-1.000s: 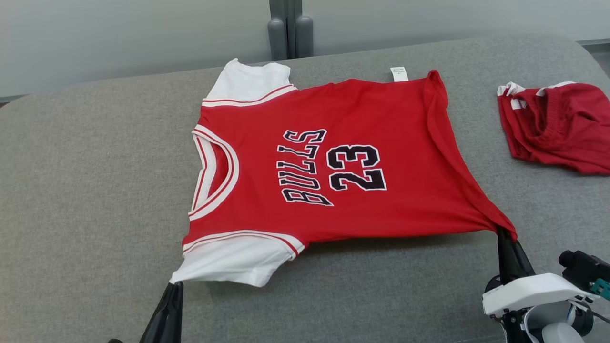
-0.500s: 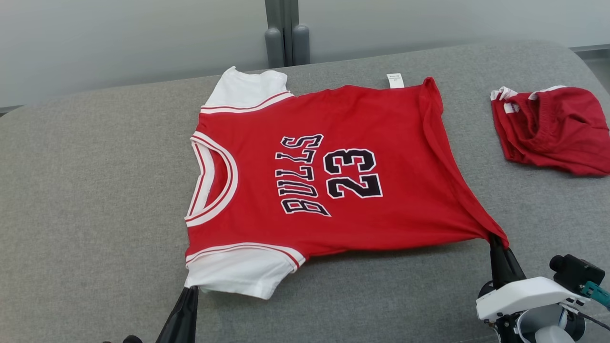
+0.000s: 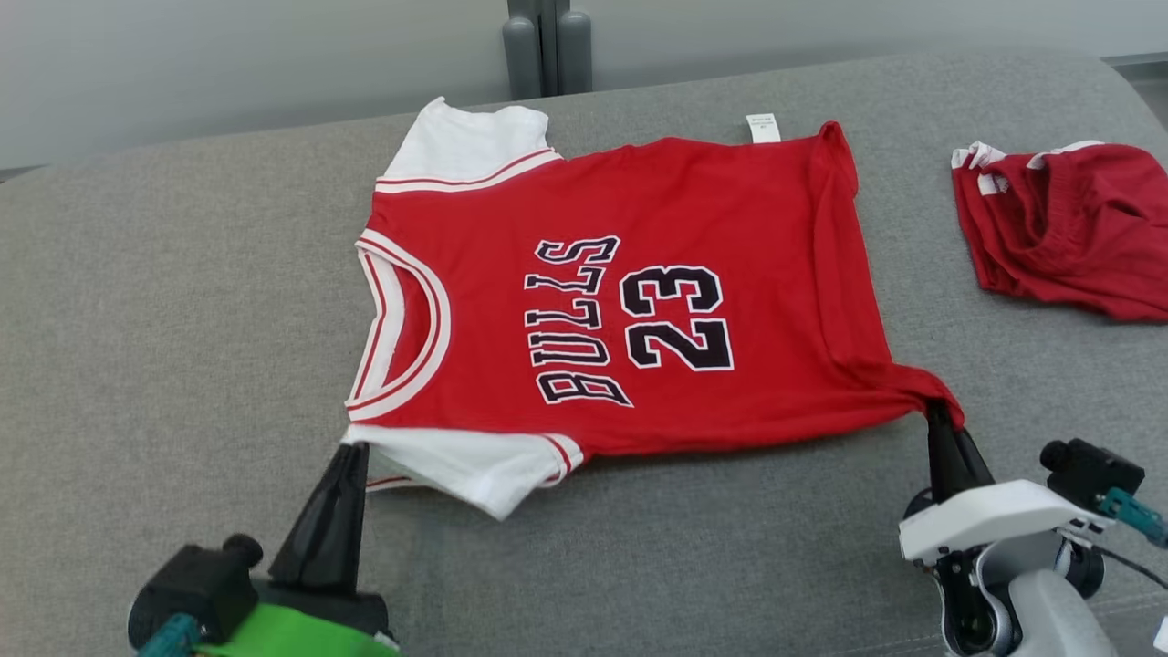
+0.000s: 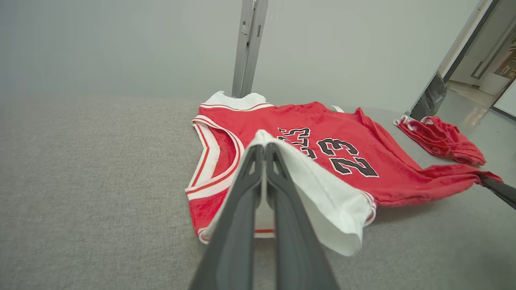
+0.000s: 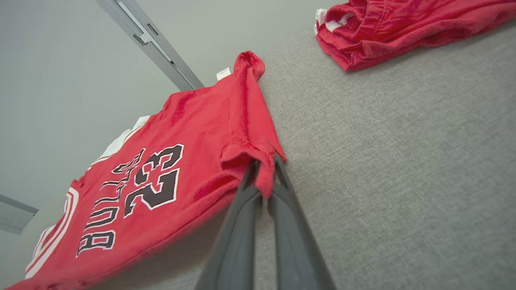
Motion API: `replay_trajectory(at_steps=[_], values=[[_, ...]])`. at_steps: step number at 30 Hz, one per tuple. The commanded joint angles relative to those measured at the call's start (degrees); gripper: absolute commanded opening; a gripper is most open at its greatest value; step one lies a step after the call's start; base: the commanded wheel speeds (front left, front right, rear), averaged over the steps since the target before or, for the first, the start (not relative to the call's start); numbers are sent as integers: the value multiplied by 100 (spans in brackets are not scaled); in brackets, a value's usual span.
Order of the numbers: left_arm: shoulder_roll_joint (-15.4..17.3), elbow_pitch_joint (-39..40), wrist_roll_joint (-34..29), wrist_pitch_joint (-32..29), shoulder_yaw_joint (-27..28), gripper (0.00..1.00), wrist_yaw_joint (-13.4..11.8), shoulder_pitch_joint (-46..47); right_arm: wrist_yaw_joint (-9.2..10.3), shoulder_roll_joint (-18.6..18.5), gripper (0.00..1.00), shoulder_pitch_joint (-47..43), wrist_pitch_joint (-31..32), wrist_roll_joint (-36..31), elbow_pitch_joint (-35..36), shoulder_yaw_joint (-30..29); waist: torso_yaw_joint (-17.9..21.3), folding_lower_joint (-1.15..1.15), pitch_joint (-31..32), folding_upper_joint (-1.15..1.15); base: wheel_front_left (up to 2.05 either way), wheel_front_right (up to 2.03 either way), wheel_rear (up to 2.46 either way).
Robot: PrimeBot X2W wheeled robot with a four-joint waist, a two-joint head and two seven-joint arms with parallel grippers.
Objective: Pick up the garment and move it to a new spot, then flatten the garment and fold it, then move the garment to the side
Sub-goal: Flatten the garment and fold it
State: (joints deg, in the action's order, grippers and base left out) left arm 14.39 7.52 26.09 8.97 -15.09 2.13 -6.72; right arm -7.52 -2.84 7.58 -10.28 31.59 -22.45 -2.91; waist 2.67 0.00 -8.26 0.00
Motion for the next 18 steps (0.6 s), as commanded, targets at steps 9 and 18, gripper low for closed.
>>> replay_trajectory(at_steps=[9, 18], values=[[13, -1053, -159, 158, 70, 0, 227, 2030, 8, -10, 0, 1261, -88, -164, -382, 19, 140, 0, -737, 0, 0, 0, 0], [-100, -2321, -211, 422, 0, 0, 370, 3269, 8, -13, 0, 2179, -223, -391, -1199, -18, 195, 0, -1201, 0, 0, 0, 0]])
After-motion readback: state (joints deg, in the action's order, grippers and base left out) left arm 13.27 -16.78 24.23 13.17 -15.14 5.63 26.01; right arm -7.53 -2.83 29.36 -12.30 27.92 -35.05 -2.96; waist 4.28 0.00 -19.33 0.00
